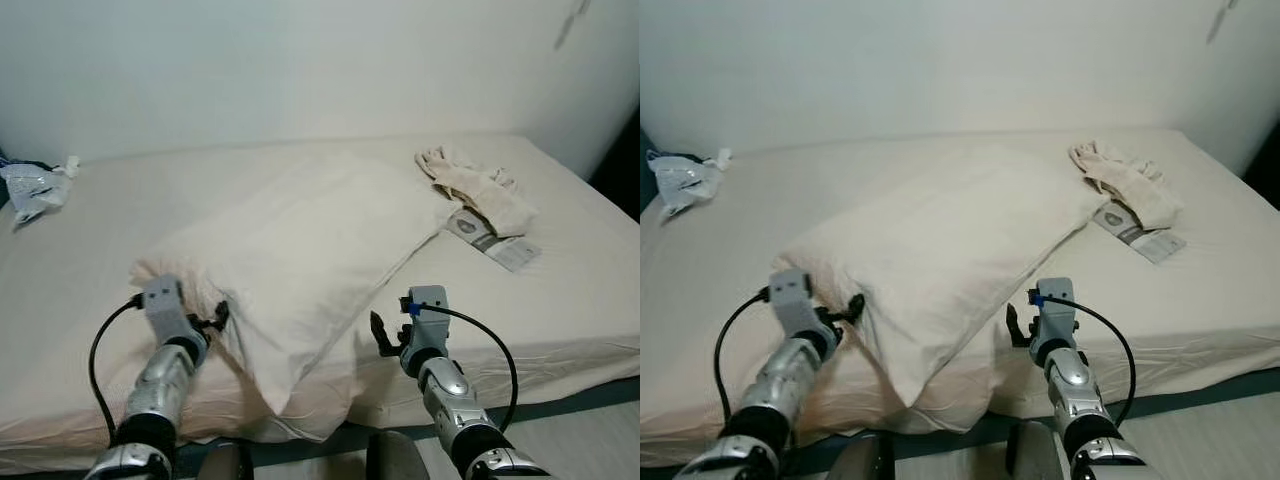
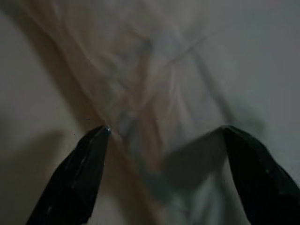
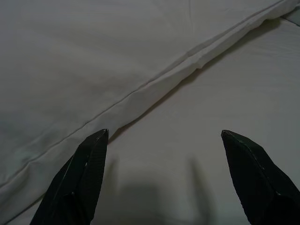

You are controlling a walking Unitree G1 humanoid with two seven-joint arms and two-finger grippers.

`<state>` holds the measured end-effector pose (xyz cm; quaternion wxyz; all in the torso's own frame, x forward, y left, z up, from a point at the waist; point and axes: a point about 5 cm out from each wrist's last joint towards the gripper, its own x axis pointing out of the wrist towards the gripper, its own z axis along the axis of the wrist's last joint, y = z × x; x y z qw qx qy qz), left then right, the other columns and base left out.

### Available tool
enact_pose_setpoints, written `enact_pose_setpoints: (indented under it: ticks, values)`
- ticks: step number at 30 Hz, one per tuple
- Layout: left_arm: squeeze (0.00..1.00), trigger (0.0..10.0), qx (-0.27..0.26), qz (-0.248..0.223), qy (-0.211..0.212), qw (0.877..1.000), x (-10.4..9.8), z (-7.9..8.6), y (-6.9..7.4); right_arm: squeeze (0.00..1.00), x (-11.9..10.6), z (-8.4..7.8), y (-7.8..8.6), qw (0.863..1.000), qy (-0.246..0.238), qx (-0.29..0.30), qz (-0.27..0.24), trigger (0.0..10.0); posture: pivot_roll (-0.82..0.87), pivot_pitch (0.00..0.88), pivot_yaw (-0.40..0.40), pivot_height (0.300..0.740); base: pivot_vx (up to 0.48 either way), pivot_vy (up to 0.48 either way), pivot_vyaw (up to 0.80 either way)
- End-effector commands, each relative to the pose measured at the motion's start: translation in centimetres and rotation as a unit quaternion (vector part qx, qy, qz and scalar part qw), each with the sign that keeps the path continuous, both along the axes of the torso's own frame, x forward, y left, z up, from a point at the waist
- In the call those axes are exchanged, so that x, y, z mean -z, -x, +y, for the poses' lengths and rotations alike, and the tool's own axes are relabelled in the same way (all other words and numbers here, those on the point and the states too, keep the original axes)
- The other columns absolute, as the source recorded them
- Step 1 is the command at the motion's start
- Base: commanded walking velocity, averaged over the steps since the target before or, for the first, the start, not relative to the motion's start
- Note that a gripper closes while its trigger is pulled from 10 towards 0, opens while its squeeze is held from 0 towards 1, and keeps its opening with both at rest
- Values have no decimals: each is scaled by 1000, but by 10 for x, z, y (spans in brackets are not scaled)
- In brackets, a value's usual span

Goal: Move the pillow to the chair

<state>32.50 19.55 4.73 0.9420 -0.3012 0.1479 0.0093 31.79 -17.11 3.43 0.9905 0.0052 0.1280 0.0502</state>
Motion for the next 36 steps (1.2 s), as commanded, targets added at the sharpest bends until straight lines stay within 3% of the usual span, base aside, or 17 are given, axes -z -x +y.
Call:
enact_pose_setpoints:
  ticks: [1,2,5,6,9,11,12,17,20,23,28,32,33,34,35,36]
  values:
    - [0,10000,28,20,59,998,2,1,1,0,0,2,1,1000,-6,0,-2,10000,-31,66,-30,601,0,0,0]
    - [98,10000,46,16,71,996,2,-1,2,0,0,2,0,1000,-6,-1,-2,10000,-29,65,-31,601,0,0,0]
    - [106,10000,71,9,86,994,0,-3,1,0,0,4,0,1000,-6,-4,0,10000,-26,65,-34,601,0,0,0]
    - [290,10000,80,9,98,992,0,-5,1,0,0,4,0,1000,-7,-5,0,10000,-26,67,-35,601,0,0,0]
    - [353,10000,93,5,127,988,-2,-9,0,0,0,6,0,1000,-15,-9,-1,10000,-28,70,-33,601,0,0,0]
    - [337,10000,98,0,139,985,-4,-10,0,0,0,7,0,1000,-23,-15,-4,10000,-35,73,-27,596,0,0,0]
    - [0,10000,91,-24,189,978,-11,-10,-3,0,-2,7,0,999,-26,-15,-12,10000,-40,79,-22,591,0,0,0]
    - [0,10000,95,-60,259,959,-21,-10,-5,0,-1,4,0,1000,-17,-10,-8,10000,-43,85,-16,591,0,0,0]
    - [0,10000,124,-45,239,962,-17,-19,-4,0,-1,3,1,1000,-16,-10,-7,10000,-46,87,-14,591,0,0,0]
    - [0,10000,180,-16,144,973,-6,-44,-1,0,0,2,2,1000,-16,-8,-6,10000,-50,88,-11,591,0,0,0]
    - [0,10000,207,-6,101,973,-5,-79,-6,0,0,1,2,1000,-16,-7,-6,10000,-62,96,-10,591,0,0,0]
    - [0,10000,154,-6,126,980,-10,-90,-15,0,0,1,2,1000,-15,-7,-7,10000,-72,100,-8,591,0,0,0]
    - [0,10000,141,-13,154,978,-14,-92,-18,0,-1,2,2,1000,-15,-7,-8,10000,-77,101,-6,591,0,0,0]
    - [0,10000,141,-13,154,978,-14,-92,-18,0,-1,2,2,1000,-15,-7,-8,10000,-77,101,-6,591,0,0,0]
    - [0,10000,124,-21,207,970,-20,-95,-22,0,-1,2,2,1000,-15,-7,-9,10000,-84,98,-2,591,0,0,0]
    - [0,10000,124,-21,207,970,-20,-95,-22,0,-1,2,2,1000,-15,-7,-9,10000,-84,98,-2,591,0,0,0]
